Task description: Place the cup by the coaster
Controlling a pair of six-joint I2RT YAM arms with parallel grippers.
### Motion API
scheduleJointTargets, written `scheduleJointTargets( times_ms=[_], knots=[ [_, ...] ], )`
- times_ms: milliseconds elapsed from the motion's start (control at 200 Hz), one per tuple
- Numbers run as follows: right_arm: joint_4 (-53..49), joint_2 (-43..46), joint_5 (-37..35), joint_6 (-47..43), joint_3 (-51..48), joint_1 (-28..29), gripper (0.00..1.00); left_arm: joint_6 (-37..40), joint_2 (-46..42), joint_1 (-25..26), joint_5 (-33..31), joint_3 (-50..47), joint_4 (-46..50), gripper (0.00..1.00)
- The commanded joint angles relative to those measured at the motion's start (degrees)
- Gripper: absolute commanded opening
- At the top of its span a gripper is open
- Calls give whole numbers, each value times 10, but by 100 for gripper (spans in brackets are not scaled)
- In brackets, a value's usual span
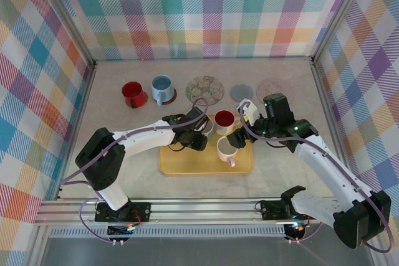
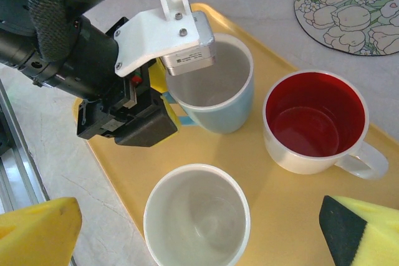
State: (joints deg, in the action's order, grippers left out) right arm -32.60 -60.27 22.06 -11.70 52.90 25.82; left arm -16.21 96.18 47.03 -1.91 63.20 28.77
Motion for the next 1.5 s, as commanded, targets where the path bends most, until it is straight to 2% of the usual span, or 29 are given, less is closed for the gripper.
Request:
scheduleJointTargets(
  times_ms=[0, 330, 850, 955, 1290, 1460, 1495],
  knots=[
    [7, 7, 3, -13, -8, -3, 99, 12, 9, 4, -13, 24, 6, 44],
    [13, 7, -2, -11, -13, -3, 99, 21, 27, 8, -18, 41, 15, 35],
    [20, 3, -4, -9, -15, -3, 98, 21, 39, 10, -29, 49, 22, 34],
    [21, 3, -5, -9, -15, -2, 99, 21, 34, 10, -37, 47, 17, 26],
    [21, 4, -4, -10, -13, -3, 99, 21, 32, 11, -42, 48, 18, 14],
    [17, 7, -7, -13, -14, -3, 99, 16, 18, 10, -44, 55, 24, 0],
    [17, 7, -7, -14, -15, -3, 99, 16, 15, 11, -44, 58, 29, 0]
  ],
)
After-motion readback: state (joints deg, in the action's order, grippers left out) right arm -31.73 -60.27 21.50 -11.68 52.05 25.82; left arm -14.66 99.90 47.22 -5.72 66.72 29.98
